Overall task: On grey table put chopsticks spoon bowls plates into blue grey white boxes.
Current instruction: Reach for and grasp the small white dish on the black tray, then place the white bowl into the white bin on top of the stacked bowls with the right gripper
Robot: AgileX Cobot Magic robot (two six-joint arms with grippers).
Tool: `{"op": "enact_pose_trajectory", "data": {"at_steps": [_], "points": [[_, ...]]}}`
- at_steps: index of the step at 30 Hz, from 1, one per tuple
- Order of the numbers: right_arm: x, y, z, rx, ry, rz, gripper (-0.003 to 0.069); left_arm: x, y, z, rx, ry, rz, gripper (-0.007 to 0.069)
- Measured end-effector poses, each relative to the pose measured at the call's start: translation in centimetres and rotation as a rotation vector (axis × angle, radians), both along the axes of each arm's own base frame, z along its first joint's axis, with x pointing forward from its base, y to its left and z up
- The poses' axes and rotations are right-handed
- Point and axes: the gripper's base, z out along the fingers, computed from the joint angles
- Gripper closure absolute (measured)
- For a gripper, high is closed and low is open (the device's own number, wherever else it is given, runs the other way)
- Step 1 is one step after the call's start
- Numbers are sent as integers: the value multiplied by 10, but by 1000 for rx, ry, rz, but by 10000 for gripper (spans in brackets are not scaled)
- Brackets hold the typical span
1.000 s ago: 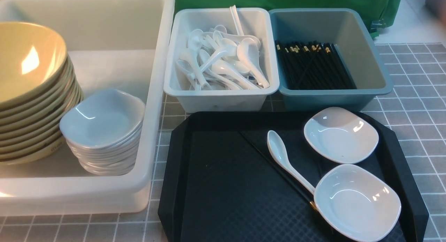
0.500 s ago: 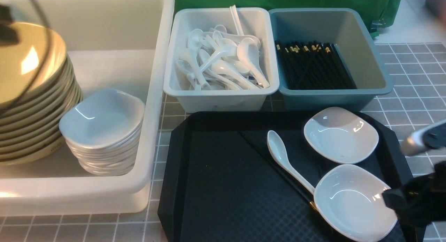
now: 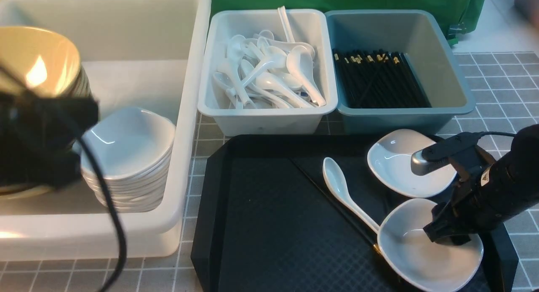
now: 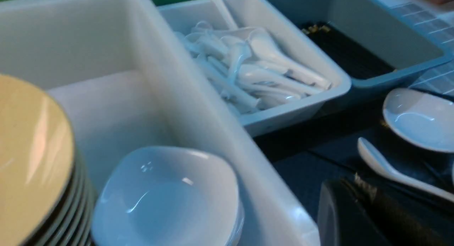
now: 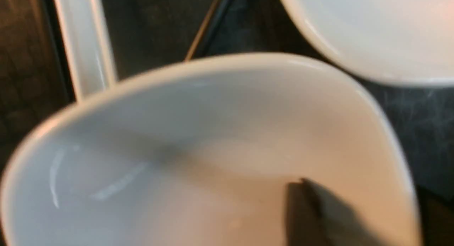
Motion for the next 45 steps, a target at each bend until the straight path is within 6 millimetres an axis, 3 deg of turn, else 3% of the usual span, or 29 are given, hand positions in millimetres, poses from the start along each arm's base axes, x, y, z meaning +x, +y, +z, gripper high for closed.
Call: {"op": "enact_pose_trajectory", "data": {"at_steps": [1,3,7,11,17,18,20,21,22,25,26,27,28,29,33,34,37,40,43,44,45], "points": [[-1,0,1,-1,7,1,365,-3,1,-3,7,-2,10,633],[-6,0,11,10,16,0,458,-19,10,-20,45,-12,77,633],[-23,-2,56,62,-63,-5,582,-52,29,-42,84,-82,231,633],[-31,7,112,268,-249,-49,591,-73,39,-61,27,-136,329,633],[-26,46,155,614,-408,88,591,-89,41,-75,-39,-262,339,633],[-23,52,157,662,-412,89,591,-91,41,-73,-47,-293,336,633],[-9,89,159,803,-435,164,591,-95,41,-70,-61,-359,331,633],[-9,89,159,803,-435,164,591,-95,41,-69,-61,-362,331,633],[1,115,157,867,-427,200,591,-95,41,-70,-61,-367,330,633],[24,168,149,910,-444,286,591,-93,41,-73,-61,-371,327,633],[27,175,147,911,-446,292,590,-93,41,-74,-60,-370,327,633],[38,198,141,912,-455,304,587,-93,41,-74,-61,-372,326,633],[41,204,139,913,-454,310,586,-93,41,-74,-61,-372,326,633],[54,226,130,907,-463,312,575,-93,41,-75,-61,-372,326,633],[81,260,102,909,-439,286,489,-92,41,-75,-58,-370,325,633],[81,259,102,909,-439,286,482,-92,41,-75,-58,-370,325,633],[89,261,93,897,-415,287,340,-92,41,-75,-57,-370,325,633],[87,251,106,890,-392,342,284,-92,41,-75,-57,-370,325,633],[78,218,137,766,-349,419,277,-92,41,-75,-57,-370,325,633],[72,196,151,644,-342,445,306,-92,41,-75,-57,-370,325,633],[70,189,154,596,-349,464,318,-92,41,-75,-58,-371,325,633]]}}
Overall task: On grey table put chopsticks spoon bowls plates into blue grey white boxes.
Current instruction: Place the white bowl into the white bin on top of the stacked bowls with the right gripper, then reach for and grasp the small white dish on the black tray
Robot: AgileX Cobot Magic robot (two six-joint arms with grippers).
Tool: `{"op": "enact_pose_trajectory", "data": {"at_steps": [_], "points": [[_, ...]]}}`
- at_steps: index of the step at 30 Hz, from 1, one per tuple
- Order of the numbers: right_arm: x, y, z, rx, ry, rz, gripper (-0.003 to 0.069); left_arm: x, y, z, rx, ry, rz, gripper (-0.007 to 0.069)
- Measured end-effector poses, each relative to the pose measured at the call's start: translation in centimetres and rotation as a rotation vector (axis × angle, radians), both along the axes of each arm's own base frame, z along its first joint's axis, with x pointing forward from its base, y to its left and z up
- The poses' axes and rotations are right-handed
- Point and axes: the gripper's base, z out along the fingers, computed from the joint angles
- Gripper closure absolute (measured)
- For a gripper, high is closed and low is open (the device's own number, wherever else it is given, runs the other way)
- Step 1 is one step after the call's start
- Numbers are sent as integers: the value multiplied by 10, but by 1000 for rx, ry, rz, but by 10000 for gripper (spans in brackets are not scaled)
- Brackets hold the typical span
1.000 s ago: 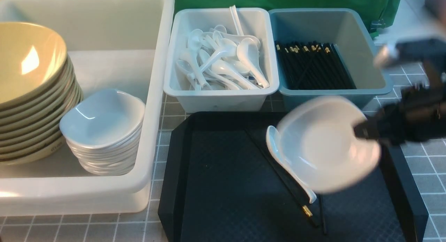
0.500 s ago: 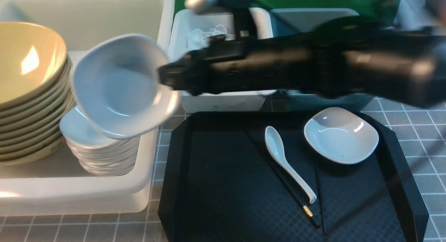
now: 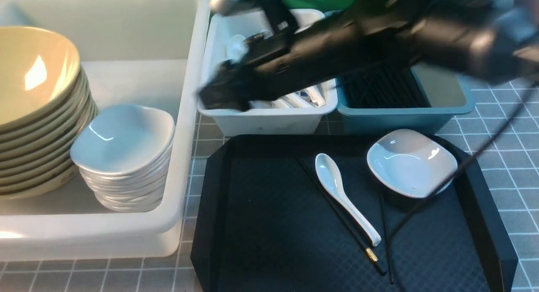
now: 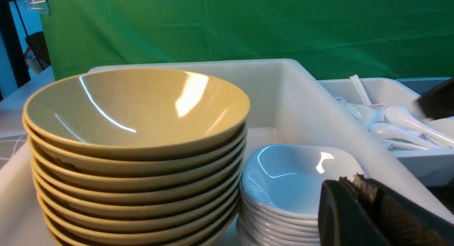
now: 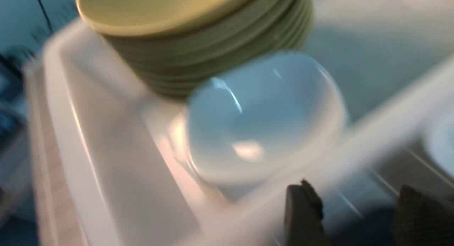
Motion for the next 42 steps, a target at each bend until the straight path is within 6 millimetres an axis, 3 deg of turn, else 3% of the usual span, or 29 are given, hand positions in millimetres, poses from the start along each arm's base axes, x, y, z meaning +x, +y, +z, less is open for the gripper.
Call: {"op": "enact_pose_trajectory", "data": {"at_steps": [3,6,9,12,16,21,25,27,30,36,42], "points": [[-17,-62,-1,-368,17,-129,467,2,0,-2,7,-22,-3,633],[-22,-108,-37,-532,107,-255,575,5,-1,-7,31,-36,-2,633],[-20,-136,-81,-567,144,-338,624,6,-1,-9,38,-42,-2,633],[-14,-154,-122,-566,162,-405,626,7,-1,-9,43,-50,-3,633],[-4,-162,-153,-564,209,-459,626,6,-1,-9,44,-53,-3,633],[-6,-155,-154,-561,266,-454,618,6,-1,-9,43,-56,-4,633],[-13,-150,-137,-591,333,-420,541,6,-1,-9,43,-56,-4,633],[-12,-153,-116,-579,288,-425,457,6,-1,-9,43,-56,-4,633],[-8,-167,-102,-574,225,-459,324,6,-1,-9,46,-56,-4,633],[11,-196,-115,-563,211,-559,158,7,-1,-9,51,-57,-2,633],[21,-200,-141,-563,258,-587,159,7,-1,-8,61,-58,1,633]]}}
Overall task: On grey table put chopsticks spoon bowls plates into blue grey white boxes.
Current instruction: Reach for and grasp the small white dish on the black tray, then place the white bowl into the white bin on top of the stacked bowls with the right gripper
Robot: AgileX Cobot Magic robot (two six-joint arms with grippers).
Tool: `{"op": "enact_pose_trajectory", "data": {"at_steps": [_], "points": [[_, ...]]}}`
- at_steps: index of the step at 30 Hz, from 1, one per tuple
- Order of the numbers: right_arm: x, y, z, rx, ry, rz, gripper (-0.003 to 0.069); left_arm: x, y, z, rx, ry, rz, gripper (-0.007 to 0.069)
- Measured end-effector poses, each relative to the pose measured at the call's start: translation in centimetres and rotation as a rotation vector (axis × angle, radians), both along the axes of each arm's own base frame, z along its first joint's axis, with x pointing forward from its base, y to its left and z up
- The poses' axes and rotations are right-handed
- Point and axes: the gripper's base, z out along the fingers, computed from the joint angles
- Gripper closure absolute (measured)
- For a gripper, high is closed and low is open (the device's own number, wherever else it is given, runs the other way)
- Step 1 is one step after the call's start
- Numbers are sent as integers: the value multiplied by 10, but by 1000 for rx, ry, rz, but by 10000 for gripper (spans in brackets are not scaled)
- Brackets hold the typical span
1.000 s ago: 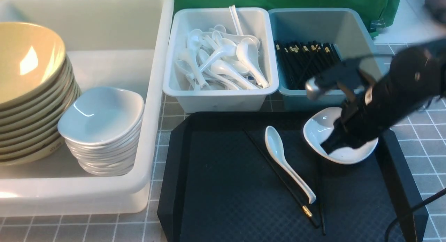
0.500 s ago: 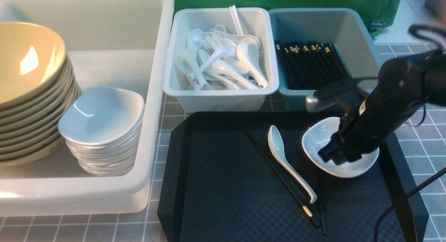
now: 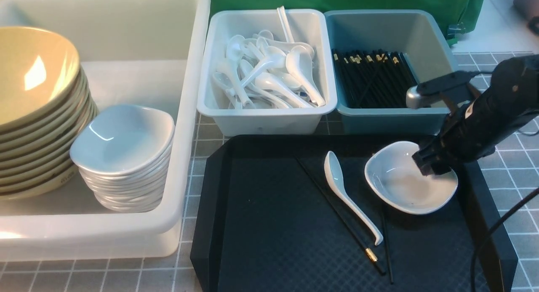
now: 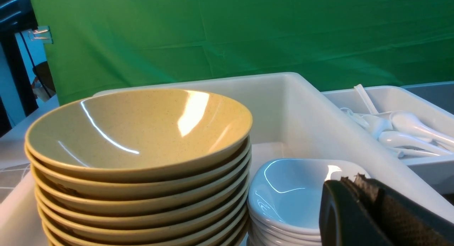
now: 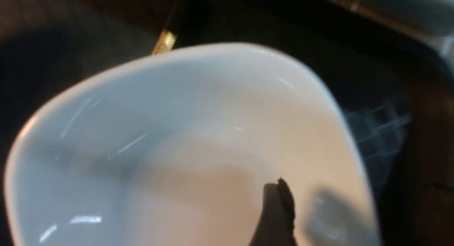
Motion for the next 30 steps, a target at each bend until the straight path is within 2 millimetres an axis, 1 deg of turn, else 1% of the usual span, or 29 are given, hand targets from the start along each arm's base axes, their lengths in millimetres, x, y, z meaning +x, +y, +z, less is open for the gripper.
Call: {"op": "enact_pose_trajectory", "data": {"at_steps": [1,4,5,6,8,12,14,15,16,17,18,19,20,21,22,23,24,25,26,27,29,30], "points": [[0,1,-6,13,26,-15,193,0,0,0,1,0,0,633],[-2,4,-10,44,63,-39,316,0,0,0,1,0,0,633],[-3,5,-8,64,71,-47,409,0,0,0,2,0,1,633],[-4,5,-6,67,70,-49,416,0,0,0,3,0,1,633],[-8,6,9,88,52,-51,491,0,0,0,4,-1,1,633],[-21,6,41,106,3,-33,573,0,0,0,7,-1,2,633],[-30,4,65,115,-55,-18,589,0,0,0,7,-1,2,633],[-33,4,73,125,-77,-16,589,0,0,0,7,-1,2,633],[-39,5,87,149,-119,-17,589,0,0,0,7,-1,2,633],[-46,8,106,222,-186,-19,589,0,0,0,8,-2,3,633],[-46,9,108,234,-201,-17,589,0,0,0,8,-2,3,633],[-51,17,125,331,-273,6,589,0,0,0,8,-2,3,633],[-54,29,138,463,-324,12,589,0,0,0,8,-2,3,633],[-55,30,138,455,-329,30,589,0,0,0,8,-2,3,633],[-56,53,149,622,-393,91,589,0,0,0,8,-2,3,633],[-56,59,151,660,-400,111,589,0,0,0,8,-2,3,633],[-56,80,154,763,-437,163,589,0,0,0,8,-2,3,633],[-56,88,155,795,-448,180,589,0,0,0,8,-2,3,633],[-56,114,153,873,-488,228,589,0,0,0,8,-2,3,633],[-57,145,150,877,-526,293,589,0,0,0,8,-2,3,633],[-48,172,137,796,-574,267,589,0,0,0,8,-2,3,633],[-44,194,131,751,-593,259,589,0,0,0,8,-2,3,633]]}}
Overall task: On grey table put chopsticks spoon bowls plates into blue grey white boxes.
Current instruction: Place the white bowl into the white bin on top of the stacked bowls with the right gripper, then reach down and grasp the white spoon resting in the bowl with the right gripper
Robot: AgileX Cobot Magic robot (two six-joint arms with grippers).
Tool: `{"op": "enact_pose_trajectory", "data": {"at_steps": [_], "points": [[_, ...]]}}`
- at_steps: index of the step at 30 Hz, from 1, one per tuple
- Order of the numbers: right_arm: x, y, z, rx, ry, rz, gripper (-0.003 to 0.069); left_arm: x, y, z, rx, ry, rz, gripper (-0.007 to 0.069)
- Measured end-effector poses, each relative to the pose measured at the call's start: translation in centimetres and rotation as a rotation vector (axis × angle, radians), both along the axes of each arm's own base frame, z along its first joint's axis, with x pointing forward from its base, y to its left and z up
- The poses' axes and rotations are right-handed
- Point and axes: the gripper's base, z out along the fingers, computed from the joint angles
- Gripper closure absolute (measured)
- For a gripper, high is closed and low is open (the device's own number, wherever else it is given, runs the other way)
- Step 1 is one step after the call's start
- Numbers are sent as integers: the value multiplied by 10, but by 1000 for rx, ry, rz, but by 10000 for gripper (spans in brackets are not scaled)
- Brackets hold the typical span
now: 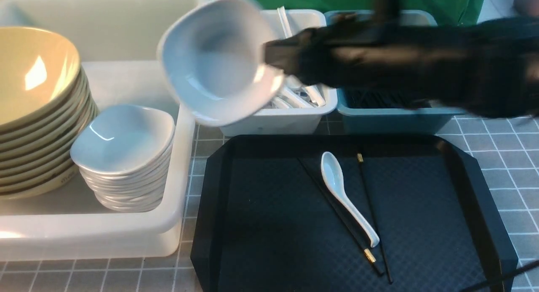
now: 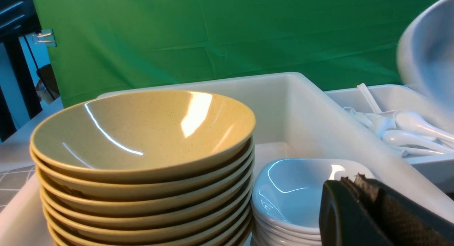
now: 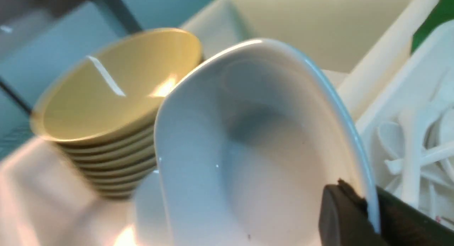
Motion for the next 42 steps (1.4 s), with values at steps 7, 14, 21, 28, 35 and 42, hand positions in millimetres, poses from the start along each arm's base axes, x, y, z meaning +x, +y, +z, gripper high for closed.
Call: {"op": "enact_pose_trajectory", "data": {"at_steps": [7,14,21,28,35,42], "points": [[23,80,-35,-26,-5,89,569,0,0,0,0,0,0,633],[33,93,-51,2,44,108,382,0,0,0,0,0,0,633],[9,67,-3,-142,-46,375,167,0,0,0,3,0,0,633],[-7,-37,-2,-777,367,289,265,0,0,0,3,0,0,633],[-4,-79,-96,-865,511,101,340,0,0,0,3,2,-1,633],[-1,-75,-139,-851,559,90,344,10,-2,-4,-21,99,-3,633]]}}
